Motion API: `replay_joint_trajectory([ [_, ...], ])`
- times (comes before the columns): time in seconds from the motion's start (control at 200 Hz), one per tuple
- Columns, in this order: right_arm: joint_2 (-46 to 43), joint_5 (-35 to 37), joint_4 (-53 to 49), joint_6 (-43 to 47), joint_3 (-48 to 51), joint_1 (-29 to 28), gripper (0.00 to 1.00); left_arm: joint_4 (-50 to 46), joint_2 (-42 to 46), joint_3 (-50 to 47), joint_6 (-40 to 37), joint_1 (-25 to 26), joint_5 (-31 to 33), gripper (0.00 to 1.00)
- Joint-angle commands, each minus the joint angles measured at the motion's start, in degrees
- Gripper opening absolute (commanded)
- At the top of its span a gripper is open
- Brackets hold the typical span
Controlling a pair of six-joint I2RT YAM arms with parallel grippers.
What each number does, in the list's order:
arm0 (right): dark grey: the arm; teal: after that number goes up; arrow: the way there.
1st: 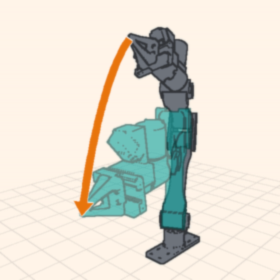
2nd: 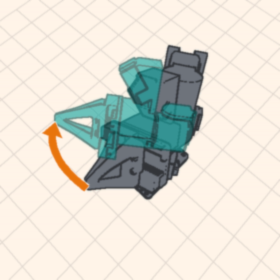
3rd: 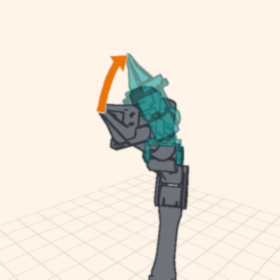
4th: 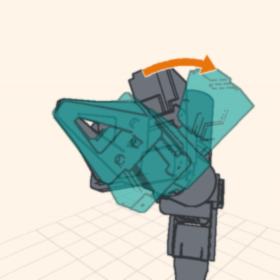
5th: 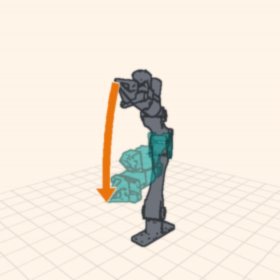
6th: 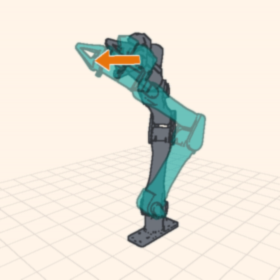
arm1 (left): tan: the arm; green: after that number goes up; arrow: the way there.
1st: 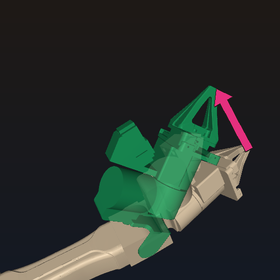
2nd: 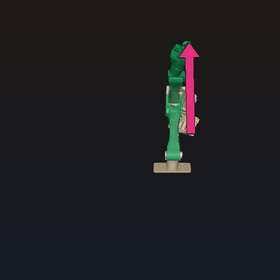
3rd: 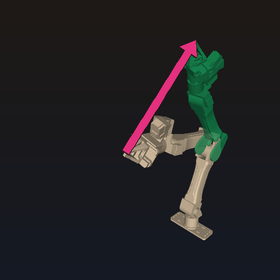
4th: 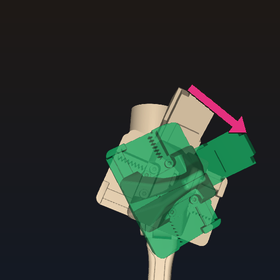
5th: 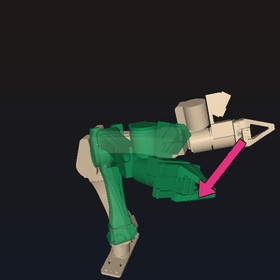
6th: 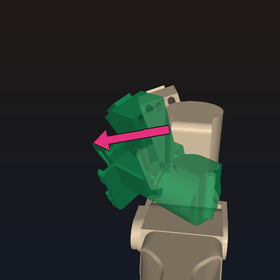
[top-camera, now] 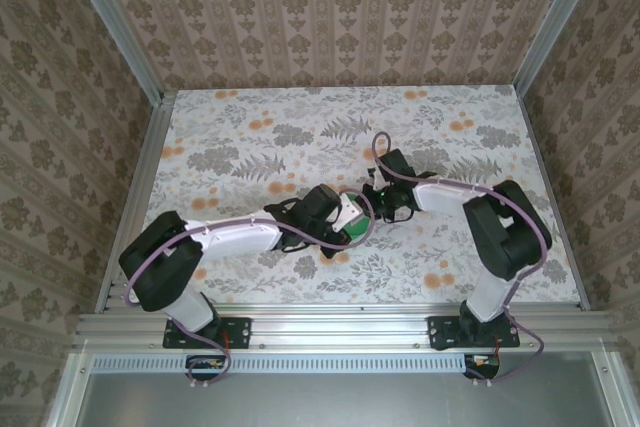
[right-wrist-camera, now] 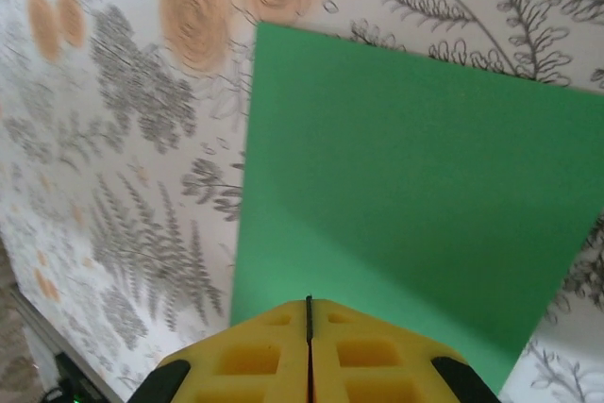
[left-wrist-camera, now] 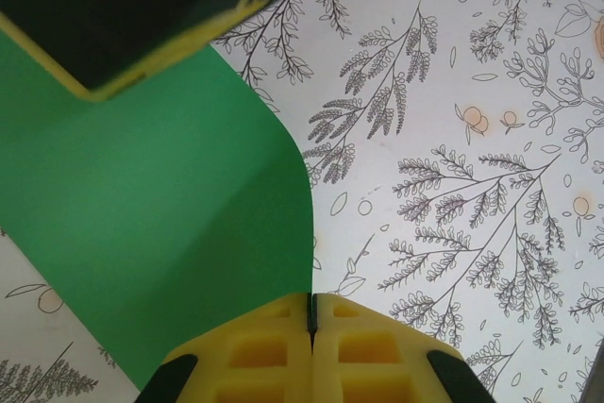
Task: Fold a paper plane with a square sheet of paper (pick it up from the middle)
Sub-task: Third fold the triangle at the center of the table.
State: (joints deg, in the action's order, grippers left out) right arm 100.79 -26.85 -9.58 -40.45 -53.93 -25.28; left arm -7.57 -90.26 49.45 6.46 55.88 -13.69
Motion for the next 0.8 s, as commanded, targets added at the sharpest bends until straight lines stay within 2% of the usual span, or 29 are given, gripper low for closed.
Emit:
replay_joint_trajectory([
  [0.0, 2.6, -0.9, -6.3, 6.2, -3.0, 0.1, 0.09, -0.3, -0.1, 0.3, 0.5, -1.3, -3.6, 0.00],
  [0.13, 5.0, 2.3, -12.7, 11.9, -5.8, 0.0, 0.09, -0.2, -1.2, 0.6, 0.7, -2.7, -6.1, 0.00],
  [0.235, 6.1, 2.3, -15.0, 15.4, -6.8, 0.0, 0.09, -0.5, -2.5, 1.4, 0.4, -4.1, -8.2, 0.00],
  [0.795, 9.1, 2.4, -18.6, 19.6, -10.3, -0.1, 0.08, -2.3, -7.4, 4.9, -1.5, -11.3, -16.2, 0.00],
])
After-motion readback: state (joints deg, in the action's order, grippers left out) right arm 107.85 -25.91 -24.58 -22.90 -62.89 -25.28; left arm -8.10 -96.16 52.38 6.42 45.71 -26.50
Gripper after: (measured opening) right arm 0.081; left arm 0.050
